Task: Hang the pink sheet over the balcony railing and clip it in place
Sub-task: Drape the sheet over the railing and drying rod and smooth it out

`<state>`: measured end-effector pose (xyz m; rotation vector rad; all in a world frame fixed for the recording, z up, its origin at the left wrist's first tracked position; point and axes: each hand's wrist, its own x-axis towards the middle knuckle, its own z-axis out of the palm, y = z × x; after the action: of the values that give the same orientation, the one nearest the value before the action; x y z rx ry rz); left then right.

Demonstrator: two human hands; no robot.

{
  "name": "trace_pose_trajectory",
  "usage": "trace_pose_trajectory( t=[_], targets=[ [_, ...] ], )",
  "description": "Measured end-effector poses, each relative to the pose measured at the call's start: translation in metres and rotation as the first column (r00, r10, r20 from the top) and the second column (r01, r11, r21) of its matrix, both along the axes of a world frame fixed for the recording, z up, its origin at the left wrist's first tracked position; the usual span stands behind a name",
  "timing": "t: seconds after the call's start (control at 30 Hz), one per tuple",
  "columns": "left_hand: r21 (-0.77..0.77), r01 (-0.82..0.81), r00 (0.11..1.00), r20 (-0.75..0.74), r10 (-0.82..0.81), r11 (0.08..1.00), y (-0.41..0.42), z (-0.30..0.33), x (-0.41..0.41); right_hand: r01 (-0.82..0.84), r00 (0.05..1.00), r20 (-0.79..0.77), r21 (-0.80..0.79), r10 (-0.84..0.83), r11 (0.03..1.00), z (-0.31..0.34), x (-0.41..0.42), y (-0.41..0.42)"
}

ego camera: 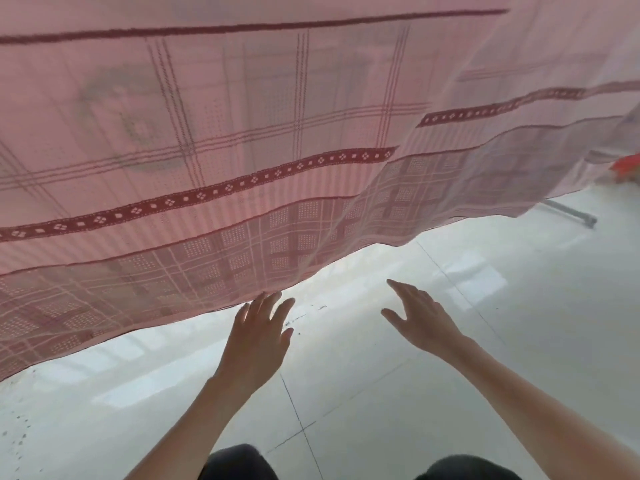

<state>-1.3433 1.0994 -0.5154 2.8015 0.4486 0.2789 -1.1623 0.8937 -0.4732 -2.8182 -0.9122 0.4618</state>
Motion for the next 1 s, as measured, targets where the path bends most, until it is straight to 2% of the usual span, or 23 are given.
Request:
trace_pose_trajectory(
  t=[0.13, 0.27, 0.33, 0.4, 0.43, 0.5, 0.53, 0.57, 0.6, 0.67, 0.8, 0.9, 1.0],
  targets=[
    [-0.121, 0.041, 0.999, 0.006, -0.041, 0.992, -0.028, 0.000, 0.037, 0.115, 0.992, -0.058, 0.080, -0.111, 0.990, 0.008, 0.037, -0.030],
    [-0.375, -0.063, 0.996, 0.027, 0.079, 0.925, -0.073, -0.014, 0.095, 0.401, 0.894, -0.337, 0.304, -0.297, 0.864, -0.012, 0.092, -0.048],
    [-0.543, -0.145, 0.971, 0.080, 0.223, 0.827, -0.096, -0.019, 0.137, 0.532, 0.792, -0.535, 0.369, -0.293, 0.762, -0.021, 0.129, -0.052],
    [-0.769, -0.227, 0.918, 0.037, 0.395, 0.598, -0.113, -0.020, 0.182, 0.655, 0.654, -0.730, 0.414, -0.199, 0.633, -0.030, 0.170, -0.055],
    [-0.868, -0.239, 0.887, -0.013, 0.462, 0.434, -0.119, -0.018, 0.205, 0.695, 0.595, -0.793, 0.425, -0.132, 0.579, -0.034, 0.190, -0.057],
    [-0.995, -0.090, 0.805, -0.051, 0.590, 0.037, -0.127, -0.014, 0.243, 0.778, 0.463, -0.886, 0.417, 0.020, 0.469, -0.039, 0.228, -0.062],
    [-0.991, 0.033, 0.764, -0.057, 0.642, -0.127, -0.130, -0.014, 0.257, 0.823, 0.383, -0.919, 0.388, 0.100, 0.415, -0.042, 0.247, -0.065],
    [-0.965, 0.144, 0.730, -0.045, 0.682, -0.218, -0.132, -0.015, 0.266, 0.865, 0.312, -0.934, 0.355, 0.175, 0.354, -0.044, 0.264, -0.067],
    [-0.941, 0.227, 0.697, -0.022, 0.717, -0.249, -0.133, -0.015, 0.273, 0.900, 0.261, -0.934, 0.327, 0.245, 0.289, -0.044, 0.280, -0.069],
    [-0.911, 0.316, 0.626, -0.007, 0.780, -0.263, -0.135, -0.013, 0.285, 0.943, 0.217, -0.910, 0.289, 0.353, 0.166, -0.038, 0.309, -0.069],
    [-0.929, 0.302, 0.436, -0.066, 0.897, -0.215, -0.133, -0.010, 0.309, 0.961, 0.241, -0.842, 0.276, 0.482, 0.003, -0.031, 0.355, -0.062],
    [-0.954, 0.234, 0.339, -0.102, 0.935, -0.189, -0.129, -0.015, 0.318, 0.959, 0.253, -0.843, 0.283, 0.474, -0.008, -0.042, 0.367, -0.065],
    [-0.959, 0.190, 0.270, -0.154, 0.950, -0.209, -0.126, -0.025, 0.327, 0.962, 0.249, -0.854, 0.272, 0.457, -0.015, -0.055, 0.378, -0.068]
  ],
)
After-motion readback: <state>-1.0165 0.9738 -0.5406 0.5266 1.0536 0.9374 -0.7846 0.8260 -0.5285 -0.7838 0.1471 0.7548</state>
